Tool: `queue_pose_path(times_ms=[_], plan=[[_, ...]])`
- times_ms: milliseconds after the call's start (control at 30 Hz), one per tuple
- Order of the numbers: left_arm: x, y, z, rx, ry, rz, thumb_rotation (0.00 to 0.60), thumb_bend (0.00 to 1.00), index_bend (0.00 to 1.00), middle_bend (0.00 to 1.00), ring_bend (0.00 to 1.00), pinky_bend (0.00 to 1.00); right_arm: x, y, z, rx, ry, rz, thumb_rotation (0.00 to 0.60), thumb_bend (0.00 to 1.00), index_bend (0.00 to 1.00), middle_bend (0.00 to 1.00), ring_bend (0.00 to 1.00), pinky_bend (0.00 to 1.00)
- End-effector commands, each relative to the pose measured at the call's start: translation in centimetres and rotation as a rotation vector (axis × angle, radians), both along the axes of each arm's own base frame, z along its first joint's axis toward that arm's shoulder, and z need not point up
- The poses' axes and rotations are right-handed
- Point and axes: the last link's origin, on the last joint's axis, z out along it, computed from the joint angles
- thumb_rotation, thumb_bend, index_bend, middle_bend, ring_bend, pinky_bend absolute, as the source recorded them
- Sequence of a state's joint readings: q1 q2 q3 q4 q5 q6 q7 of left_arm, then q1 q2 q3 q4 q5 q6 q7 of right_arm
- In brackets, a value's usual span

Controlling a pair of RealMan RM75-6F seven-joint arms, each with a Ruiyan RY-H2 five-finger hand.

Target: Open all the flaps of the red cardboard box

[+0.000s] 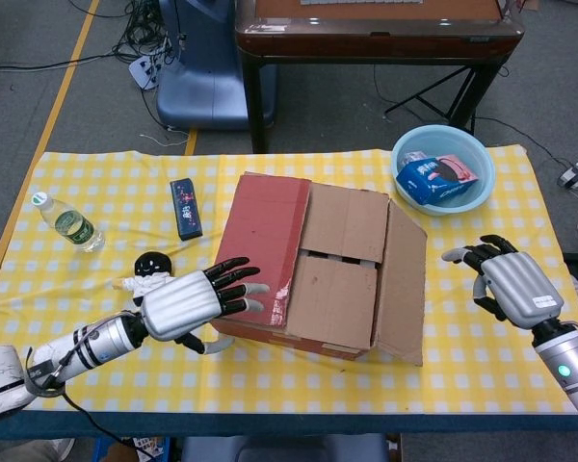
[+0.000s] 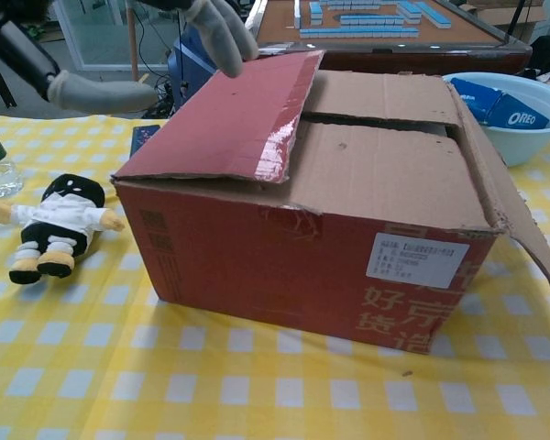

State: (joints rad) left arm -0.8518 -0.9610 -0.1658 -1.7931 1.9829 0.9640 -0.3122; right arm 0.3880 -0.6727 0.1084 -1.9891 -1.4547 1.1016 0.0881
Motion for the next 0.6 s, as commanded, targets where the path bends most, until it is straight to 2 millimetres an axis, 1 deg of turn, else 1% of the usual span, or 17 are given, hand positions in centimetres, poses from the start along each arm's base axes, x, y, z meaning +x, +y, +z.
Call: queue_pose_path(times_ms=[33, 333, 467, 600], plan=[[2.9, -0.1, -1.9, -0.026, 0.012, -0.041, 0.348, 0.43, 0.31, 0.17, 0.03, 0.0, -0.1, 0.0, 0.0, 0.001, 0.005, -0.003, 0.6, 1.0, 0.28, 0.34, 0.29, 0.14], [6.4, 0.7, -4.7, -0.001, 0.085, -0.07, 0.348, 0.43, 0.3, 0.17, 0.01, 0.0, -0.2, -0.1, -0.1, -0.003, 0.004, -0.001, 0.6, 1.0, 0.28, 0.33, 0.29, 0.14], [7.2, 1.1, -5.5, 0.037, 0.119, -0.088, 0.348, 0.43, 0.32, 0.2, 0.01, 0.0, -0.2, -0.2, -0.3, 0.002, 0.0, 0.001, 0.6, 1.0, 0.28, 0.33, 0.29, 0.14], [7.2, 1.2, -6.3, 0.06, 0.159, -0.091, 0.332, 0.43, 0.35, 0.25, 0.01, 0.0, -0.3, -0.3, -0.4, 0.005, -0.001, -0.002, 0.6, 1.0, 0.28, 0.33, 0.29, 0.14]])
